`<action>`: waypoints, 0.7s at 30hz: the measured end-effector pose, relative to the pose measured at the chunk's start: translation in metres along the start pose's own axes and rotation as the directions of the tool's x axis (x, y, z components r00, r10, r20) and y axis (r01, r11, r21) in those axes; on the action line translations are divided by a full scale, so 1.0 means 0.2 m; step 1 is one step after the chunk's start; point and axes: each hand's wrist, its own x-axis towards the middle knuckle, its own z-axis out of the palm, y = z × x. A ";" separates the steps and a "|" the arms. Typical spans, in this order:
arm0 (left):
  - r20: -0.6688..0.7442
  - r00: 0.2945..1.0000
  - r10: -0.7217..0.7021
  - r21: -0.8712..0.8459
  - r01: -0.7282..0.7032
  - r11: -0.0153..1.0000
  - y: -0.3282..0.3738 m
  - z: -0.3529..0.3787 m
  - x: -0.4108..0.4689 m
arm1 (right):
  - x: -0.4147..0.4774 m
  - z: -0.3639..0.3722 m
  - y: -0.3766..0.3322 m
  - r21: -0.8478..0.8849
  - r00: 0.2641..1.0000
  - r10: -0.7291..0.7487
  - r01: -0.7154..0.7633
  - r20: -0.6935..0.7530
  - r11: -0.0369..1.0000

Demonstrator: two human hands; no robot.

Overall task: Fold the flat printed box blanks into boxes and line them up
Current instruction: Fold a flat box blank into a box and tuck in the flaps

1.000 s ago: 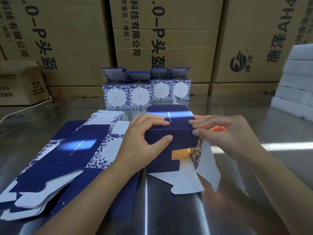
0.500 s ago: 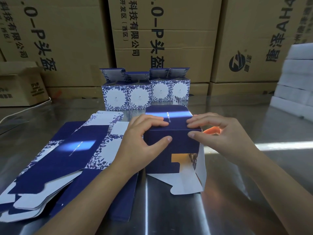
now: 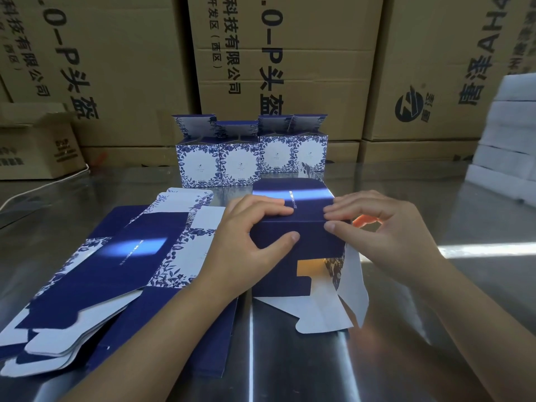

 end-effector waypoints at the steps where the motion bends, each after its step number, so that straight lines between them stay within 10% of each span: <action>1: 0.000 1.000 -0.003 -0.004 0.003 1.000 0.00 0.00 0.00 | 0.00 0.00 0.00 -0.009 1.000 -0.008 0.008 -0.002 1.000; 21: 0.006 1.000 0.003 -0.010 -0.003 1.000 0.00 0.00 0.00 | 0.01 0.00 0.00 0.043 1.000 -0.007 0.006 0.028 0.999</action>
